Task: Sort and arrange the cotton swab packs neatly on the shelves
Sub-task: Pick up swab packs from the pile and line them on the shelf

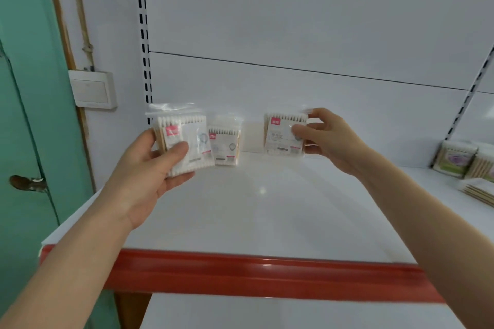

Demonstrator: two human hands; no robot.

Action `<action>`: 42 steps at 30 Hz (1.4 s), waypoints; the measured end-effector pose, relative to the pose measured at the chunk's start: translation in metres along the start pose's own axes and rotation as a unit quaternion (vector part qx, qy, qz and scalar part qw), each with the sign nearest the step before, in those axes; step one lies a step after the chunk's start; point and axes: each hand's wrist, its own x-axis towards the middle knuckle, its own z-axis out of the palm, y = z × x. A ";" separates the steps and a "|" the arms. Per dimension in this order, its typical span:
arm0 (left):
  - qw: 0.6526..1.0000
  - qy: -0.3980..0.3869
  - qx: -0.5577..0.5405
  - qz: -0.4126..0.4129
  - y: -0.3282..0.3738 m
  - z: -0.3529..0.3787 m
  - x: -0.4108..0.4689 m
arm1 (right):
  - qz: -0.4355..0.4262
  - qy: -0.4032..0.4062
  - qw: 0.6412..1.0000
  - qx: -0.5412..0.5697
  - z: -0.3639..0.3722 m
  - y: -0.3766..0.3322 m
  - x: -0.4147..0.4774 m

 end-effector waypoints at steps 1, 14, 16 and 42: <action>1.000 0.005 0.006 0.001 0.000 -0.007 0.000 | 0.017 -0.009 1.000 0.009 0.002 0.002 0.001; 0.999 0.034 0.031 -0.014 0.000 -0.050 -0.003 | -0.019 -0.040 0.994 -0.098 0.081 0.015 0.033; 0.999 0.034 0.035 -0.019 0.000 -0.053 -0.004 | -0.013 -0.025 0.992 -0.125 0.092 0.019 0.037; 0.887 -0.057 0.454 0.066 -0.001 -0.060 -0.001 | -0.159 -0.090 0.957 -0.226 0.138 -0.035 0.000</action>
